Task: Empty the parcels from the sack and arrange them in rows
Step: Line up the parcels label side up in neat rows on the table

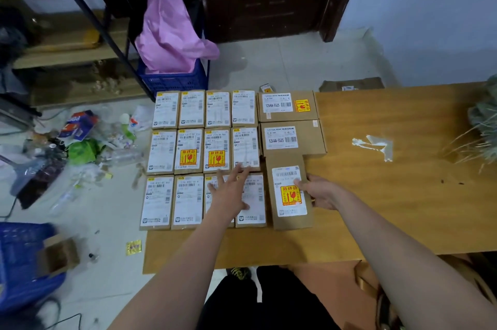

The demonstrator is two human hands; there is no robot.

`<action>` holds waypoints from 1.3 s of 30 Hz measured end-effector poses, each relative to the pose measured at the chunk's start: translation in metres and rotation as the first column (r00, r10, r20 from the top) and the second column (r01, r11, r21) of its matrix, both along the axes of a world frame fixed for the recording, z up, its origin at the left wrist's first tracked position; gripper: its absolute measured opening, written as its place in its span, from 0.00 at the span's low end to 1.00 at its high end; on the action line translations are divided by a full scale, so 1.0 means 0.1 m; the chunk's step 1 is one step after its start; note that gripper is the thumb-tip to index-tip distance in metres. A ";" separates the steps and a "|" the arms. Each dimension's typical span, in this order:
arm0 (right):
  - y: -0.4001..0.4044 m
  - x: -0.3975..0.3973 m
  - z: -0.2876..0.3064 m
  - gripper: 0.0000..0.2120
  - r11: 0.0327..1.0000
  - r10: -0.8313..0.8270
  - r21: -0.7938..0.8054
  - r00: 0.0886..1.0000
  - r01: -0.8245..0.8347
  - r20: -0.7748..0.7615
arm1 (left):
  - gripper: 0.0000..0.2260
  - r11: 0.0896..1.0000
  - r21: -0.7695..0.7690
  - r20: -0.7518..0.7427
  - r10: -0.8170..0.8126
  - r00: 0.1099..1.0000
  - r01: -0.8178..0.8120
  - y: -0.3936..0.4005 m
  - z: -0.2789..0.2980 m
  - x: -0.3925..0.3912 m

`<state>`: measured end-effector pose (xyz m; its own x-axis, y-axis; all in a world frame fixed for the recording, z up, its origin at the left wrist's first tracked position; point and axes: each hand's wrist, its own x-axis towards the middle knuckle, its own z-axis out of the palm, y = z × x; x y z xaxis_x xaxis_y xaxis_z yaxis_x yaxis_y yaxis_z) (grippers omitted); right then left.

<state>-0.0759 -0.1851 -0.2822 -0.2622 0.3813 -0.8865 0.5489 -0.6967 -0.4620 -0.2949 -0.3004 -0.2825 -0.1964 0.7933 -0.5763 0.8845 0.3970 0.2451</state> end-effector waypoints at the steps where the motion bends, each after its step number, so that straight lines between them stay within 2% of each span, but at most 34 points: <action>1: 0.00 -0.04 -0.03 0.16 1.000 0.009 0.017 1.000 -0.009 0.011 | 0.49 1.000 -0.005 -0.002 0.000 1.000 0.000 0.00 0.00 -0.01; 14: -0.06 -0.28 -0.10 0.17 0.994 0.039 0.094 0.995 -0.048 0.092 | 0.46 0.999 -0.012 -0.017 -0.053 0.998 0.053 0.01 -0.05 -0.04; 19: -0.01 -0.25 -0.08 0.20 0.997 0.015 0.069 0.994 -0.022 0.104 | 0.43 0.993 0.107 0.018 -0.045 0.999 0.042 -0.04 -0.05 -0.15; 21: 0.02 -0.27 -0.05 0.24 0.996 -0.034 0.092 0.992 0.023 0.120 | 0.36 0.980 0.174 0.041 0.092 0.995 -0.098 -0.13 0.04 -0.30; 23: 0.04 -0.26 -0.09 0.30 0.987 -0.109 0.134 0.988 0.093 0.111 | 0.30 0.902 0.268 0.074 0.331 0.941 -0.339 -0.27 0.12 -0.51; 26: 0.03 -0.27 -0.17 0.37 0.978 -0.124 0.185 0.980 0.095 0.156 | 0.28 0.694 0.307 0.064 0.668 0.741 -0.652 -0.60 0.19 -0.94; 29: -0.06 -0.31 -0.18 0.28 0.963 -0.154 0.253 0.957 0.090 0.244 | 0.31 0.543 0.164 0.085 0.824 0.560 -0.824 -0.98 0.10 -1.34; 32: -0.13 -0.38 -0.12 0.14 0.935 -0.133 0.353 0.956 0.034 0.260 | 0.31 0.459 0.033 0.184 0.870 0.457 -0.888 -1.09 0.06 -1.49; 33: -0.16 -0.41 -0.10 0.12 0.924 -0.114 0.383 0.951 -0.006 0.289 | 0.30 0.459 0.012 0.201 0.869 0.451 -0.889 -1.09 0.06 -1.50; 36: -0.22 -0.49 -0.05 0.11 0.910 -0.108 0.412 0.932 -0.047 0.345 | 0.22 0.518 0.032 0.188 0.837 0.514 -0.855 -1.09 0.05 -1.51; 39: -0.24 -0.55 0.00 0.11 0.905 -0.107 0.418 0.912 -0.076 0.396 | 0.20 0.561 0.044 0.165 0.812 0.560 -0.827 -1.12 0.03 -1.56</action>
